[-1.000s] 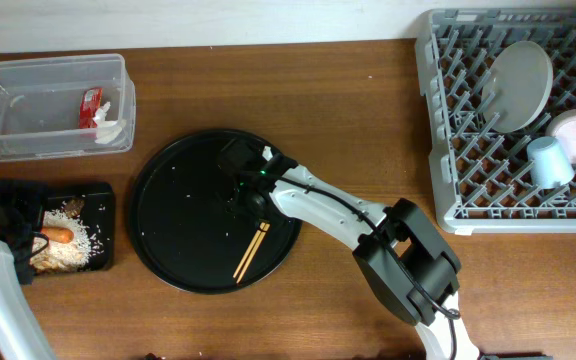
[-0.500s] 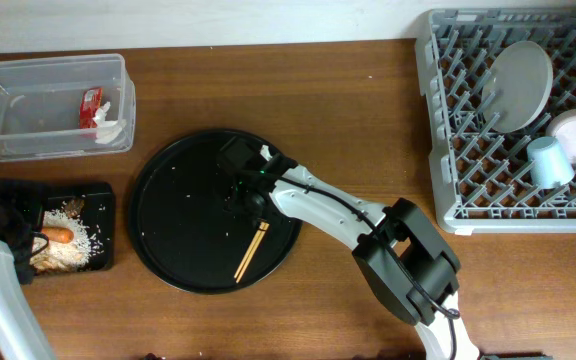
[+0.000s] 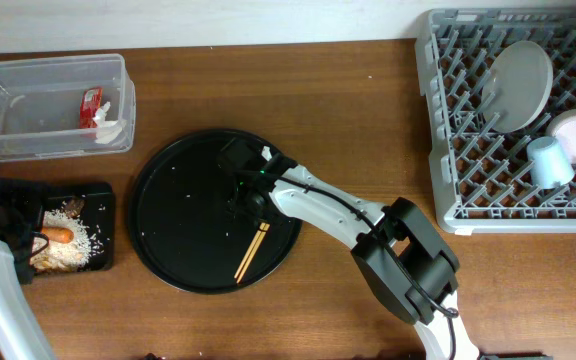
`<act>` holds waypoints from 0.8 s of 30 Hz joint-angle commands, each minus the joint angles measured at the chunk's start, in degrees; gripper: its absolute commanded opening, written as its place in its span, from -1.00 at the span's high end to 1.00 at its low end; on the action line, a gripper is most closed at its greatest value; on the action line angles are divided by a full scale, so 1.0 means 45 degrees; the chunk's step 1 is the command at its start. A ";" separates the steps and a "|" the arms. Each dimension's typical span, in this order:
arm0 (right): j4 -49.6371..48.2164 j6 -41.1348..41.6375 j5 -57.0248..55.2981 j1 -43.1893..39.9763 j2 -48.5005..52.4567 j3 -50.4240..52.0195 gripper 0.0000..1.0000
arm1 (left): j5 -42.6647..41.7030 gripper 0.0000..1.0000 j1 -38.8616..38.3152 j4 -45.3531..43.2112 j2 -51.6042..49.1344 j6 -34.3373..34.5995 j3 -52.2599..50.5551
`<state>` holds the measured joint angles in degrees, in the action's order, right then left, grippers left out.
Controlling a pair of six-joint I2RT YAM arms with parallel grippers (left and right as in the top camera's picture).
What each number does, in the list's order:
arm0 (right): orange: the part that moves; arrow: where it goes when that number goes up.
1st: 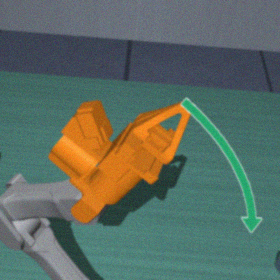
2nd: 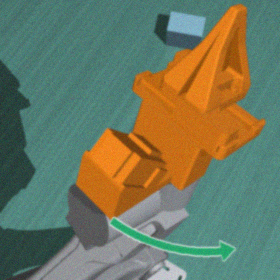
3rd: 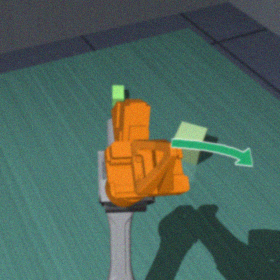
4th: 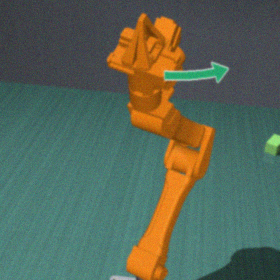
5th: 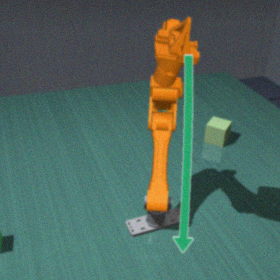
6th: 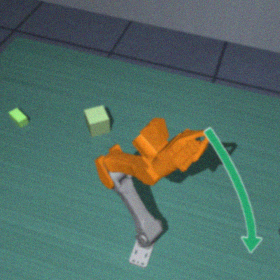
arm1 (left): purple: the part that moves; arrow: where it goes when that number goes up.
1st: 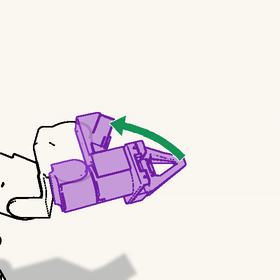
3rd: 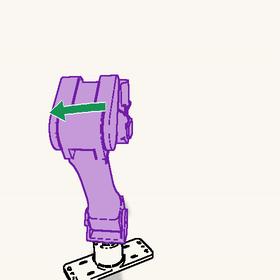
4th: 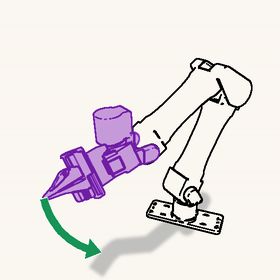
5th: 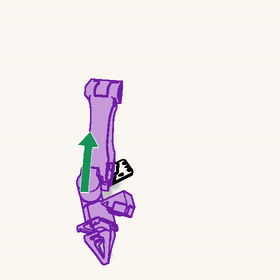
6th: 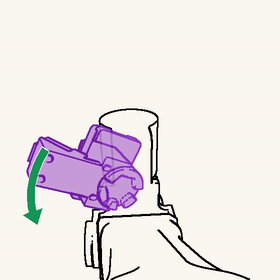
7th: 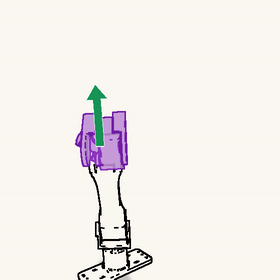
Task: Sort waste into correct bins and load items into the dishwasher rack
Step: 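Lower the right gripper and pinch one chopstick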
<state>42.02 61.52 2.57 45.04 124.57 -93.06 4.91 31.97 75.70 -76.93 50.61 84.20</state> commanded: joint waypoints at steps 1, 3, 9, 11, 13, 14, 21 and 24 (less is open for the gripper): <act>0.0092 0.0117 -0.0340 0.0005 0.0631 0.0058 -0.38 | 0.0097 -0.99 0.0044 0.0010 0.0087 0.0126 0.0015; 0.0151 0.0117 -0.0442 0.0005 0.0738 0.0058 -0.38 | 0.0097 -0.99 0.0044 0.0010 0.0087 0.0126 0.0015; 0.0146 0.0112 -0.0758 0.0005 0.1020 0.0058 -0.34 | 0.0097 -0.99 0.0044 0.0010 0.0087 0.0126 0.0015; 0.0146 0.0112 -0.0767 0.0005 0.1020 0.0058 -0.33 | 0.0097 -0.99 0.0044 0.0010 0.0087 0.0126 0.0015; 0.0301 0.0107 -0.0777 0.0000 0.1020 0.0053 -0.33 | 0.0097 -0.99 0.0044 0.0010 0.0087 0.0131 0.0015; 0.0379 0.0107 -0.0782 0.0000 0.1020 0.0053 -0.33 | 0.0102 -0.99 0.0044 0.0010 0.0087 0.0126 0.0015; 0.0826 0.0058 -0.1161 0.0005 0.1020 0.0029 -0.32 | 0.0097 -0.99 0.0044 0.0010 0.0087 0.0126 0.0015; 0.1146 0.0063 -0.1642 0.0000 0.1020 0.0029 -0.33 | 0.0097 -0.99 0.0044 0.0010 0.0087 0.0126 0.0015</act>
<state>44.97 61.52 -0.16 45.21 125.45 -94.32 4.91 31.97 75.70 -76.93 50.61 84.20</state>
